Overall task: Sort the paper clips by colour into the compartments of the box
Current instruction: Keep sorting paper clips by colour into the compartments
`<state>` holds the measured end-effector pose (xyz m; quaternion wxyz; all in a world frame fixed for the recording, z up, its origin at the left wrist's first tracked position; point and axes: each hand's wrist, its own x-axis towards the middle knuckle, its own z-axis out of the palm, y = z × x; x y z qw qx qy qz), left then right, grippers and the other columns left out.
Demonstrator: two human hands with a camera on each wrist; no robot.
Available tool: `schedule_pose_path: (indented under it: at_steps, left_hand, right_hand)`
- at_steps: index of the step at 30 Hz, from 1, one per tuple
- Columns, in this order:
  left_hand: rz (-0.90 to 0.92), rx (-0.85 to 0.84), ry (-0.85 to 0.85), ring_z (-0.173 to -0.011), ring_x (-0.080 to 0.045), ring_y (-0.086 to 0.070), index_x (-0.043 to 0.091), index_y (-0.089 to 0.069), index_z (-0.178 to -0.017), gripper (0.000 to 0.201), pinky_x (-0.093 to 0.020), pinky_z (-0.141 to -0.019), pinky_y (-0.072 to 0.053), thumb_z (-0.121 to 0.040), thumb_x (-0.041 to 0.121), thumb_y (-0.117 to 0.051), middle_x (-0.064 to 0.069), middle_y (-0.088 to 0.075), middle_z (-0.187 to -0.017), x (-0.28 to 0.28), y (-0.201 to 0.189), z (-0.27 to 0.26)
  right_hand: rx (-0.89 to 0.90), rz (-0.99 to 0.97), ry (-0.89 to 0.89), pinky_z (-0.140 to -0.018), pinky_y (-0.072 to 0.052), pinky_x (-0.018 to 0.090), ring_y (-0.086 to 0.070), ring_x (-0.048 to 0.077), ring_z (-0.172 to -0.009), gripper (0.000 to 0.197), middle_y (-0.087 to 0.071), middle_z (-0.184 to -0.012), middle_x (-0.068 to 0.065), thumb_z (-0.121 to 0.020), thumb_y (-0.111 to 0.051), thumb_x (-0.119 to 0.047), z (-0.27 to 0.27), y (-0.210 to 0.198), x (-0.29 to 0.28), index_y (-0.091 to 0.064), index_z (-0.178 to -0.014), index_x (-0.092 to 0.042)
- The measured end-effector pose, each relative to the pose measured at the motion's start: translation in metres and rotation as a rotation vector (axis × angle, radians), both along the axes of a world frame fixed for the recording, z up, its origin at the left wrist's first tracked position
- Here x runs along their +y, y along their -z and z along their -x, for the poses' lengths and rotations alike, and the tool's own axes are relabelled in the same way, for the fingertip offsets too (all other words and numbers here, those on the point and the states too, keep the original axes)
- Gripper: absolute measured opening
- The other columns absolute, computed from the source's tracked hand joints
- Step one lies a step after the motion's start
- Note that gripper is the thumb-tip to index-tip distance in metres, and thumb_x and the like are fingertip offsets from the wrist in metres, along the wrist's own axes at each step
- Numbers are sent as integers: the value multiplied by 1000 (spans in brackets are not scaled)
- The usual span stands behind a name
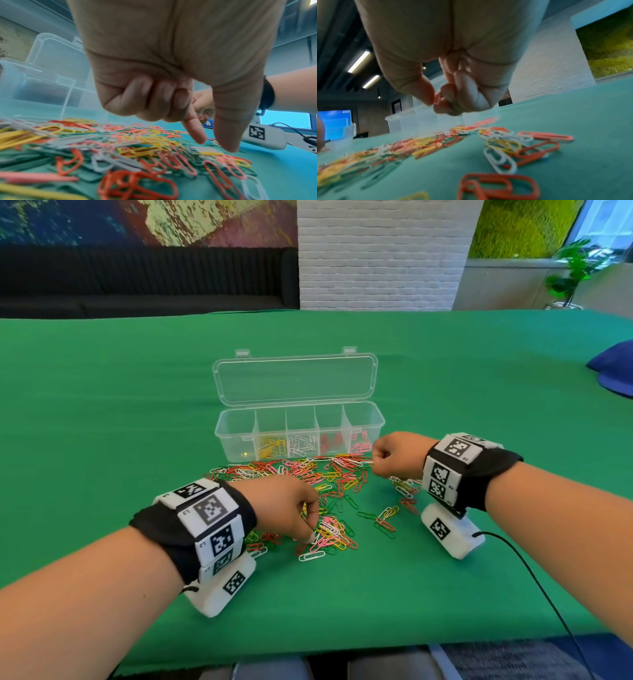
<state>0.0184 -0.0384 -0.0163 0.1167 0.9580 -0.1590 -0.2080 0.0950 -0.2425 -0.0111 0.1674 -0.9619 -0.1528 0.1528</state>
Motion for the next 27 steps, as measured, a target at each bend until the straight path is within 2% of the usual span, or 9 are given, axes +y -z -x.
schedule_pose_path:
  at_steps: [3,6,10,14,17,19,21,25,27]
  left_hand:
    - [-37,-6,18,-57,-8,-52,24,-65,-85,14,-21,-56,-43,-78,36,-69,10,-54,-63,-6,2,2]
    - [-93,-43,32,-65,-11,-54,26,-62,-81,21,-22,-55,-41,-75,45,-70,10,-56,-69,-10,6,3]
    - [-115,-85,56,-68,-12,-55,27,-56,-81,24,-22,-54,-38,-75,46,-70,10,-55,-71,-15,6,6]
    - [-123,-145,79,-65,-12,-53,27,-57,-81,13,-21,-52,-35,-78,37,-65,8,-53,-67,-21,5,9]
    - [-157,-165,60,-66,-12,-50,25,-59,-82,20,-20,-50,-30,-80,44,-62,9,-51,-65,-26,5,10]
    - [-183,-165,57,-70,-14,-51,23,-62,-86,31,-20,-50,-30,-77,53,-65,9,-52,-67,-30,5,10]
    - [-206,-164,61,-69,-14,-51,22,-64,-87,33,-20,-48,-29,-77,53,-66,8,-53,-69,-32,6,9]
    - [-153,-111,69,-54,-3,-45,22,-66,-83,18,-20,-45,-31,-81,40,-68,10,-54,-64,-36,6,4]
    - [-101,-70,58,-52,-2,-44,21,-67,-83,13,-17,-45,-32,-81,34,-69,11,-52,-61,-36,7,2]
  right_hand:
    - [96,-143,60,-54,-42,22,-46,13,-57,12,-56,-67,-1,-87,-49,-10,1,-1,2,-48,-75,-15]
    - [150,-243,124,-50,-36,24,-39,14,-54,15,-49,-64,2,-88,-41,-5,2,3,3,-44,-78,-16]
    - [159,-240,185,-47,-30,23,-35,13,-49,25,-43,-59,0,-89,-36,-2,3,11,2,-46,-73,-18]
    - [164,-292,248,-40,-27,18,-35,13,-45,30,-41,-57,1,-88,-29,3,2,9,0,-45,-71,-17]
    - [184,-295,248,-33,-29,13,-39,9,-37,33,-44,-57,1,-88,-26,5,2,8,-2,-46,-72,-15]
    - [186,-271,230,-36,-29,15,-38,10,-40,33,-44,-57,0,-87,-26,4,4,8,-3,-47,-71,-15]
    - [174,-251,206,-42,-28,20,-36,12,-46,33,-43,-58,0,-87,-26,4,7,8,-4,-47,-69,-16]
    - [149,-213,152,-47,-29,21,-36,11,-49,34,-44,-58,-1,-87,-30,4,13,7,-3,-48,-67,-17]
    - [149,-190,130,-48,-29,22,-36,11,-51,34,-44,-58,-1,-87,-30,4,14,6,-3,-47,-67,-18]
